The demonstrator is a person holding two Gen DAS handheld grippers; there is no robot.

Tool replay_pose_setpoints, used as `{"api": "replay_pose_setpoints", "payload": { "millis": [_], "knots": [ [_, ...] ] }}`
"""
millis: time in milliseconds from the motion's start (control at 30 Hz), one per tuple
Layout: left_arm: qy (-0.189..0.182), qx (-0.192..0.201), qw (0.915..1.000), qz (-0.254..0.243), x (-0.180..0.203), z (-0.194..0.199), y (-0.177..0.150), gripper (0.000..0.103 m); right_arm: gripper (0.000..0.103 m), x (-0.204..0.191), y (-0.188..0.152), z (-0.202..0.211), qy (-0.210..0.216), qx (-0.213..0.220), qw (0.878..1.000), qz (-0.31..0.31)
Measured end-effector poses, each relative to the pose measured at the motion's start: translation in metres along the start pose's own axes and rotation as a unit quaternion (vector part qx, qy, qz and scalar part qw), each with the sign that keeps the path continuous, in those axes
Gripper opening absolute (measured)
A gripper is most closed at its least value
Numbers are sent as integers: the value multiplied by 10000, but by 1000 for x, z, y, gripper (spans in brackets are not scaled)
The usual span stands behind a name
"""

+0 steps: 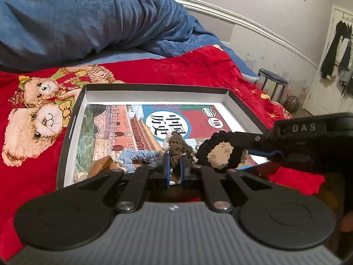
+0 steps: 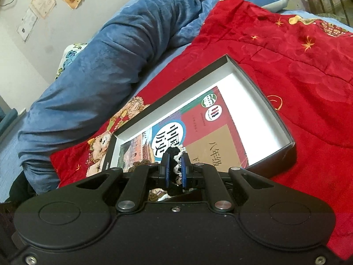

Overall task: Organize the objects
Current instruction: 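Carry both scrunchies over the black box with both grippers, then lower both scrunchies into the box and open both grippers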

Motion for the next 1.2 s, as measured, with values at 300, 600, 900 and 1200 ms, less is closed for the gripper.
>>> {"api": "replay_pose_setpoints", "payload": {
  "millis": [300, 600, 900, 1200],
  "knots": [
    [148, -136, 9996, -219, 6, -6, -3, 11, 11, 5, -6, -3, -180, -31, 9998, -44],
    [95, -148, 9996, -212, 5, -6, -3, 12, 11, 4, -8, -4, -242, -57, 9997, -33],
    [164, -74, 9996, -195, 4, -4, -2, 12, 11, 3, -13, -2, -260, -65, 9996, -118],
    [165, -15, 9997, -206, 4, 3, 0, 14, 11, 3, -15, 2, -278, -26, 9994, -225]
  ]
}}
Point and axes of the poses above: each gripper's, at about its wrist camera, not at the fingertips, and z roughly against the way its jaws point, x to its right, y to its top, the point moved 9 cm from there along -z, roughly the way its jaws point, and after that the axes turned 12 degrees about -z, right-handed, at the moved point
